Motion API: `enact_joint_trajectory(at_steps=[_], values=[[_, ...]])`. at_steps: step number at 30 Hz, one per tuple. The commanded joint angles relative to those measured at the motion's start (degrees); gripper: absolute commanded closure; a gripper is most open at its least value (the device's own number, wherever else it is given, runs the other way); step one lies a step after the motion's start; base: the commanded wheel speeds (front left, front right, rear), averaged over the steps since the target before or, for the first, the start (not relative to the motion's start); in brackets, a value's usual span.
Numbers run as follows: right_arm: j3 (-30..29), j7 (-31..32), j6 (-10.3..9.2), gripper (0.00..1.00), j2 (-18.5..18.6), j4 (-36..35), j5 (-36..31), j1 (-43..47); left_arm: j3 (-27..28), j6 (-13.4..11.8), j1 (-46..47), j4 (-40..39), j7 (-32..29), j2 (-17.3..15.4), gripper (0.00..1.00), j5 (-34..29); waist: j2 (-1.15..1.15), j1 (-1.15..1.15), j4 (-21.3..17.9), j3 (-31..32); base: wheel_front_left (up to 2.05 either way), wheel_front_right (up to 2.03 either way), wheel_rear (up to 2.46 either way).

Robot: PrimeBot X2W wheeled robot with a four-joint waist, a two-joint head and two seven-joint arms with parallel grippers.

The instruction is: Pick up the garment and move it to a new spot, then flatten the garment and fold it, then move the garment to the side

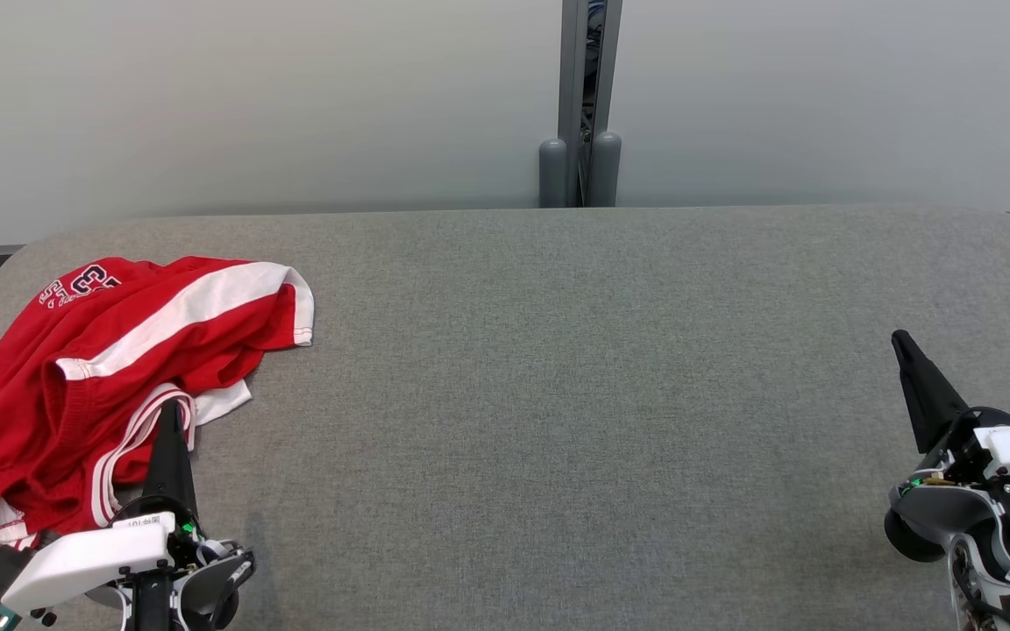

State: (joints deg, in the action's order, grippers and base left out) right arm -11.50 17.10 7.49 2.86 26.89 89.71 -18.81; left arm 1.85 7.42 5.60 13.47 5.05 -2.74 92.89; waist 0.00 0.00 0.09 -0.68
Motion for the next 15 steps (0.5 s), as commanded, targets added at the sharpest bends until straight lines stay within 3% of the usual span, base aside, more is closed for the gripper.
enact_joint_trajectory(at_steps=[1,15], values=[[-0.1,0.0,0.01,1.0,0.4,-0.2,0.1,-0.2,0.0,0.2,1.0,-0.1,-0.2,-0.3,1.0,0.1,0.0,0.0,0.0,0.0,0.0,0.0,0.0],[-0.1,0.0,0.01,1.0,0.4,-0.2,0.1,-0.2,0.0,0.2,1.0,-0.1,-0.2,-0.3,1.0,0.1,0.0,0.0,0.0,0.0,0.0,0.0,0.0]])
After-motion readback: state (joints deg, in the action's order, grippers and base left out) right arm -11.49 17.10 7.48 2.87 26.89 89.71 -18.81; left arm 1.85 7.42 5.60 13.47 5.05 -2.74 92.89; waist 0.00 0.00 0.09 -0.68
